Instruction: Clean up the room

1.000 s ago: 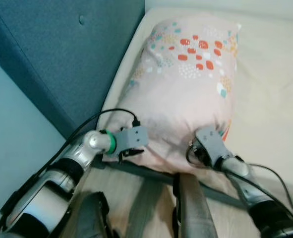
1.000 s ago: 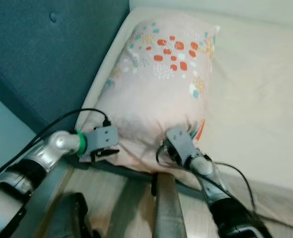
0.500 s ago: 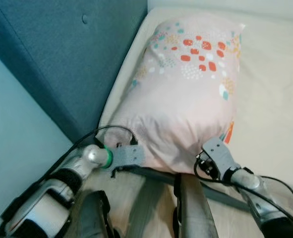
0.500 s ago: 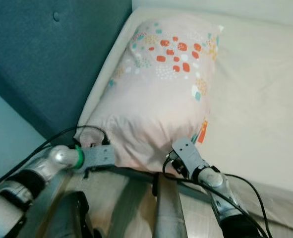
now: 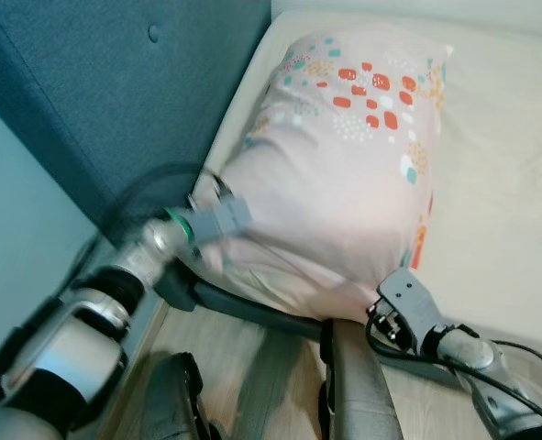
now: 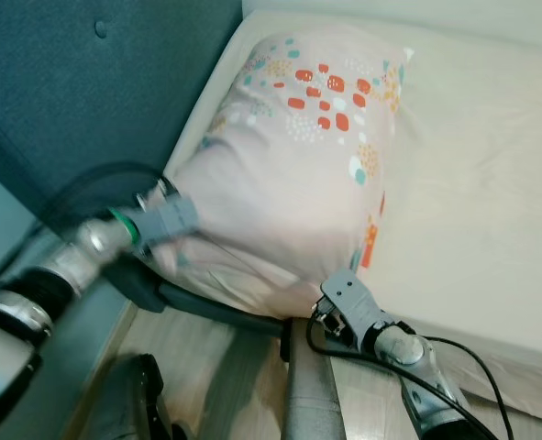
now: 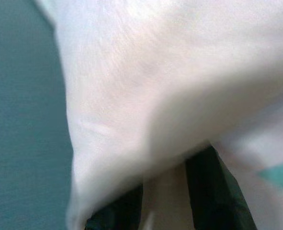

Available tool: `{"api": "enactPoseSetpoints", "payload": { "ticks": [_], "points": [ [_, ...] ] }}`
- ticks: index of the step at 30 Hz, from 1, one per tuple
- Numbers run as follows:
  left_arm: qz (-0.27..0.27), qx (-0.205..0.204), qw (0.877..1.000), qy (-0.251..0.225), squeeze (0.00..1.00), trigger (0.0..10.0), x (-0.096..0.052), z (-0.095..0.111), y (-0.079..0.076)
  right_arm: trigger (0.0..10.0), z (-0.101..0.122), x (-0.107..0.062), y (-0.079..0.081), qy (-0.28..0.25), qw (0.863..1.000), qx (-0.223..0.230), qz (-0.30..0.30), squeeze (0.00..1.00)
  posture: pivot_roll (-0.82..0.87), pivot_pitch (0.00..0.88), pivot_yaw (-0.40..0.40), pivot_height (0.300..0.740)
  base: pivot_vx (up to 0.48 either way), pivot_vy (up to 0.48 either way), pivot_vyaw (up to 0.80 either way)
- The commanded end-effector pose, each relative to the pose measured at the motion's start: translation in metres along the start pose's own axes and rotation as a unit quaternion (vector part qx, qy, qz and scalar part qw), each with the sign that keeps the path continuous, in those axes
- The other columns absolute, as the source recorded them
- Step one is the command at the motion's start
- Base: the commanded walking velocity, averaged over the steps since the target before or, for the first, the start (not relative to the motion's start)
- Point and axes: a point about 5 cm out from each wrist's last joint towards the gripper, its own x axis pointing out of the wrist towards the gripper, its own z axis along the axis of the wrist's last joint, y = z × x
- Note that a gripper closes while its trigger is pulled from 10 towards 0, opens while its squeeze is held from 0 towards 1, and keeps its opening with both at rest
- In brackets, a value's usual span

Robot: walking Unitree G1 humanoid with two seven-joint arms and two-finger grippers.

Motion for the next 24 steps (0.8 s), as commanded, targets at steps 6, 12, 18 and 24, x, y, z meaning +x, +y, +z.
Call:
{"api": "enactPoseSetpoints", "payload": {
  "ticks": [6,12,18,24],
  "points": [
    [-0.031,0.036,0.999,0.016,0.0,10.0,-0.004,-0.015,-0.014,10.0,0.022,0.0,-0.034,-0.051,0.989,0.06,-0.126,0.0,-0.12,0.105,0.117,0.555,0.0,0.0,0.0],
    [-0.213,0.061,0.974,-0.042,0.0,10.0,-0.022,-0.018,-0.061,10.0,0.033,-0.011,-0.057,-0.084,0.979,0.085,-0.165,0.0,-0.12,0.102,0.109,0.555,0.0,0.0,0.0],
    [-0.29,0.078,0.95,-0.08,0.0,10.0,-0.041,-0.023,-0.082,10.0,0.035,-0.018,-0.075,-0.089,0.97,0.089,-0.209,0.0,-0.12,0.099,0.104,0.555,0.0,0.0,0.0],
    [-0.234,0.003,0.963,-0.133,0.0,10.0,-0.043,-0.005,-0.059,10.0,0.058,-0.035,-0.086,-0.183,0.949,0.114,-0.231,0.0,-0.12,0.092,0.093,0.555,0.0,0.0,0.0]
  ]
}}
